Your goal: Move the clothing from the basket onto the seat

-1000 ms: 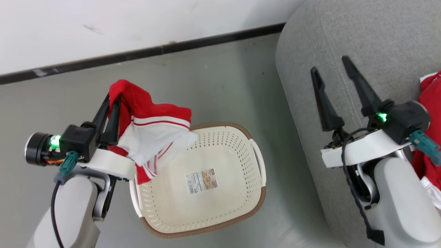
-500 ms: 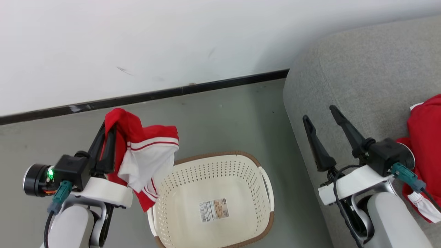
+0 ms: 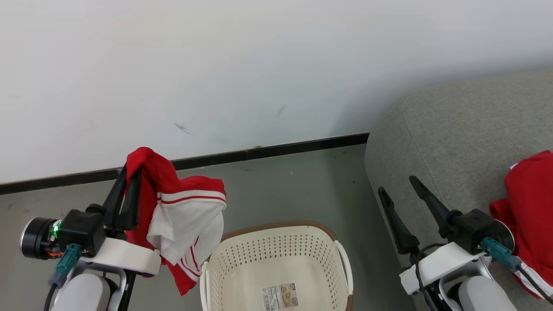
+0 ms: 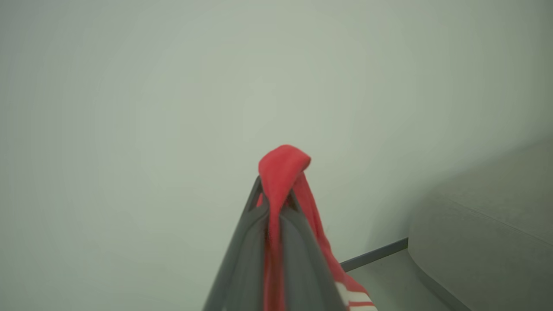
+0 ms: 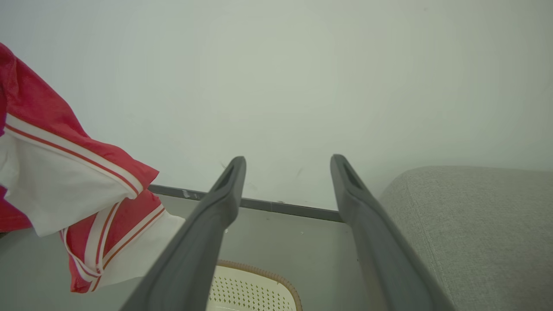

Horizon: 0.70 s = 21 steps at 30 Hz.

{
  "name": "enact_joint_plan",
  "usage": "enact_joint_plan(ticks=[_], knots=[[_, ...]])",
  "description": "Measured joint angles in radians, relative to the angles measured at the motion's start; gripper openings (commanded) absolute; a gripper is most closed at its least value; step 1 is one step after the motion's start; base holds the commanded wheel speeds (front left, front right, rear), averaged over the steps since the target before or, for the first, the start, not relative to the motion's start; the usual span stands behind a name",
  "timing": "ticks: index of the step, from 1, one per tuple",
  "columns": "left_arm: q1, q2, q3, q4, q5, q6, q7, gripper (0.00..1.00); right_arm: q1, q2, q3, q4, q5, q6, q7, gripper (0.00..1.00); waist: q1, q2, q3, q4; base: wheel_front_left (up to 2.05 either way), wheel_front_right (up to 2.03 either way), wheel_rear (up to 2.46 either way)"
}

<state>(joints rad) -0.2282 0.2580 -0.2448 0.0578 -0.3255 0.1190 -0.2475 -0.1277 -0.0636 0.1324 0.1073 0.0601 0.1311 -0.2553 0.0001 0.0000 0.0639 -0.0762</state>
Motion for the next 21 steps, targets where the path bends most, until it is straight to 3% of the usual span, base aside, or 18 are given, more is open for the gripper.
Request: enact_joint_plan(ticks=[11,21], knots=[[0.017,0.034,-0.075,-0.067,0.003,-0.054,0.063,0.00,0.029,-0.059,0.101,0.039,0.001,0.000,0.000,1.00,-0.0001,0.0000,-0.081,0.030,0.00,0.00,0.00],[-0.011,0.017,-0.146,-0.140,0.010,-0.098,0.112,0.00,-0.004,-0.114,0.344,0.106,0.023,0.000,0.000,1.00,0.0000,0.0000,-0.125,0.053,0.00,0.00,0.00]])
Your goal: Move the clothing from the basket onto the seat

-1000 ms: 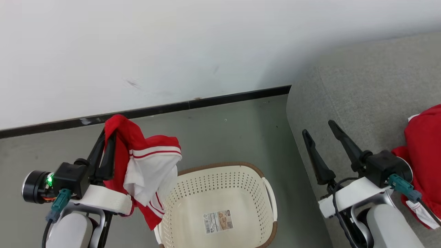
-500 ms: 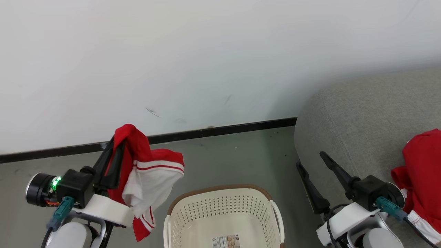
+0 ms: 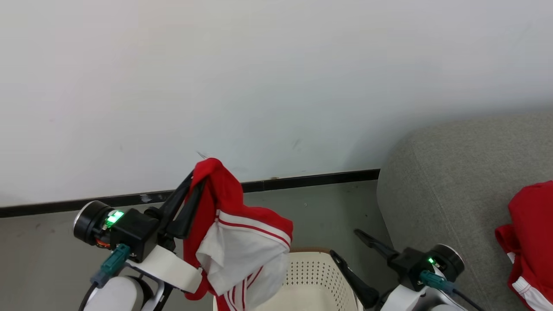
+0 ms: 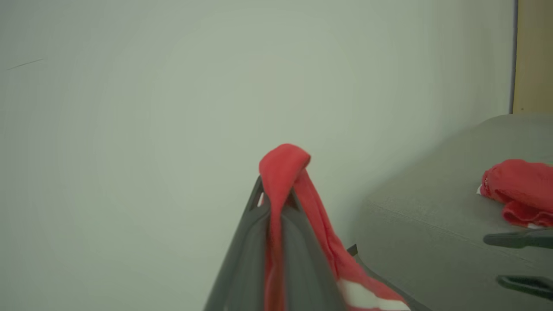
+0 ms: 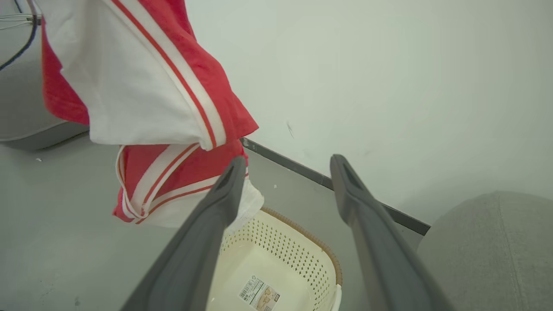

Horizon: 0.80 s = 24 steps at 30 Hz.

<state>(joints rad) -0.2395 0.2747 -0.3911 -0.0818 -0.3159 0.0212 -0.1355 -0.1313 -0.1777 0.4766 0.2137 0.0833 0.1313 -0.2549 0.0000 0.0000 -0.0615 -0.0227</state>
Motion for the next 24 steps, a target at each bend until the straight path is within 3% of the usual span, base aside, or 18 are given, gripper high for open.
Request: enact_joint_plan(ticks=[12,24], knots=[[-0.005,-0.042,-0.071,-0.079,0.001,-0.018,0.040,0.00,-0.152,-0.072,0.238,0.060,0.126,0.000,0.038,1.00,0.0000,0.0000,-0.013,0.032,0.00,0.00,0.00],[-0.039,-0.051,-0.098,-0.123,0.010,-0.024,0.079,0.00,-0.334,-0.112,0.477,0.091,0.182,0.000,0.056,1.00,0.0000,0.0000,-0.008,0.072,0.00,0.00,0.00]])
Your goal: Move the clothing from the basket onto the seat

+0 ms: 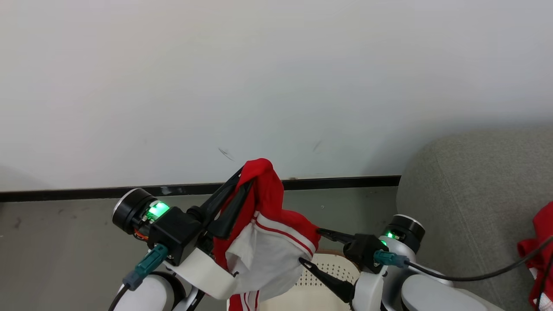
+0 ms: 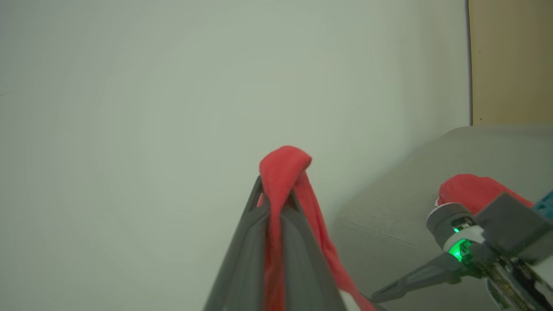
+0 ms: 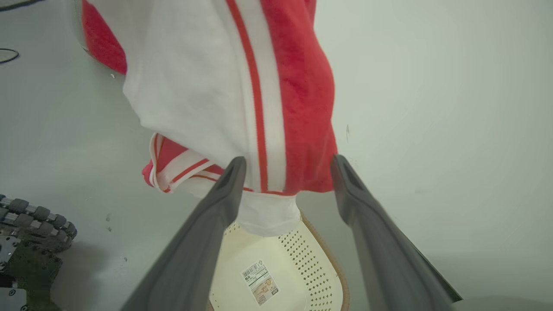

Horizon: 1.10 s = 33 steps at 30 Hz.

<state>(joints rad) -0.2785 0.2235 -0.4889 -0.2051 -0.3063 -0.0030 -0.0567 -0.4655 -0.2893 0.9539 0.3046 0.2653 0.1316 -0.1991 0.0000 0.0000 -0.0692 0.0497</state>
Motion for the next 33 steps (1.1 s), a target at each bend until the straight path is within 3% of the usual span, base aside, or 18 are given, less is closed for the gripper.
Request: enact_joint_plan(ticks=[8,15,16,17,18,21,33], knots=[[-0.002,-0.007,-0.013,-0.011,0.000,0.000,0.012,0.00,-0.112,0.001,0.147,0.037,0.045,0.000,0.010,1.00,0.0000,0.0000,0.007,0.019,0.00,0.00,0.00],[-0.004,-0.017,-0.022,-0.021,0.000,0.000,0.021,0.00,-0.183,0.025,0.201,0.095,0.070,0.000,0.007,1.00,0.0000,0.0000,0.012,0.031,0.00,0.00,0.00],[-0.004,-0.020,-0.023,-0.023,0.000,0.000,0.021,0.00,-0.188,0.034,0.216,0.101,0.070,0.000,0.002,0.74,0.0000,0.0000,0.013,0.032,0.00,0.00,0.00],[-0.004,-0.023,-0.024,-0.025,0.000,0.000,0.021,0.00,-0.195,0.044,0.228,0.108,0.070,0.000,0.000,0.74,0.0000,0.0000,0.014,0.033,0.00,0.00,0.00],[-0.005,-0.026,-0.025,-0.026,0.000,0.000,0.021,0.00,-0.200,0.054,0.238,0.117,0.071,0.000,-0.003,0.45,0.0000,0.0000,0.014,0.034,0.00,0.00,0.00],[-0.007,-0.027,-0.026,-0.030,0.000,0.000,0.022,0.00,-0.214,0.075,0.268,0.135,0.086,0.000,-0.013,0.00,0.0000,0.0000,0.017,0.038,0.00,0.00,0.00],[0.010,-0.028,0.012,0.005,-0.016,0.027,0.021,0.00,-0.239,0.065,0.238,0.175,0.130,0.000,-0.048,0.00,0.0000,0.0000,0.023,0.028,0.00,0.00,0.00]])
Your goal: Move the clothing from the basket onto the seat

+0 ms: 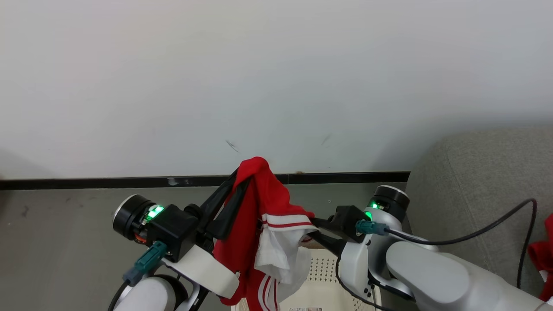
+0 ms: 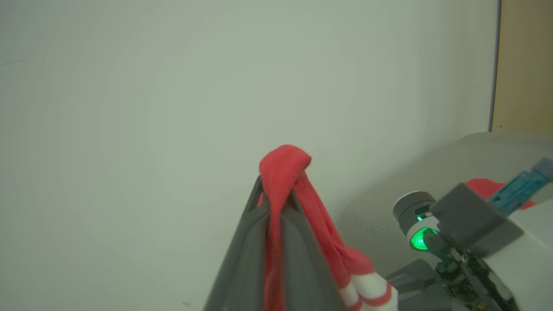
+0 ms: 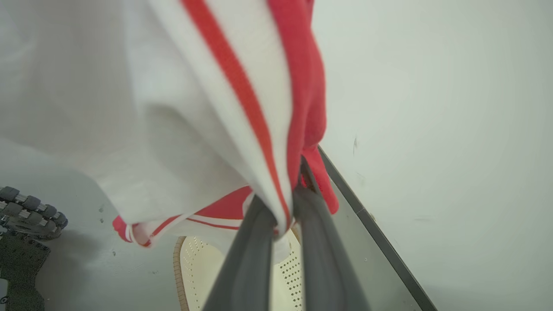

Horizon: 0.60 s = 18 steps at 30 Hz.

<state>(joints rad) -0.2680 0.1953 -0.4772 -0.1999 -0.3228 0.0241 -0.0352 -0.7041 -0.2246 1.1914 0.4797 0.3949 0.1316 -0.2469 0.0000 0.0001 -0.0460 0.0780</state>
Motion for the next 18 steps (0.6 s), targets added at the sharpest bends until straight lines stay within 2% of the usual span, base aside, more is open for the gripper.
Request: enact_joint_plan(ticks=[9,11,12,13,14,18], knots=[[0.065,-0.005,0.021,0.059,-0.049,0.017,-0.009,0.00,0.028,-0.061,-0.161,-0.008,0.020,0.000,-0.001,0.00,0.0000,0.0000,-0.004,-0.035,0.00,0.00,0.00],[0.077,-0.007,0.023,0.065,-0.056,0.017,-0.012,0.33,0.044,-0.072,-0.215,-0.028,0.020,0.000,-0.001,0.00,0.0000,0.0000,-0.005,-0.044,0.00,0.00,0.00],[0.079,-0.010,0.023,0.069,-0.058,0.017,-0.014,0.46,0.045,-0.076,-0.241,-0.038,0.019,0.000,-0.001,0.00,0.0001,0.0000,-0.005,-0.049,0.00,0.00,0.00],[0.082,-0.011,0.023,0.072,-0.062,0.017,-0.021,0.67,0.045,-0.081,-0.267,-0.052,0.018,0.000,-0.001,0.00,0.0000,0.0000,-0.006,-0.054,0.00,0.00,0.00],[0.085,-0.013,0.024,0.075,-0.066,0.017,-0.024,1.00,0.044,-0.086,-0.293,-0.061,0.016,0.000,-0.001,0.00,0.0000,0.0000,-0.006,-0.060,0.00,0.00,0.00],[0.096,-0.026,0.022,0.086,-0.073,0.017,-0.037,1.00,0.045,-0.110,-0.383,-0.093,-0.004,0.000,-0.001,0.00,0.0000,0.0000,-0.009,-0.081,0.00,0.00,0.00]])
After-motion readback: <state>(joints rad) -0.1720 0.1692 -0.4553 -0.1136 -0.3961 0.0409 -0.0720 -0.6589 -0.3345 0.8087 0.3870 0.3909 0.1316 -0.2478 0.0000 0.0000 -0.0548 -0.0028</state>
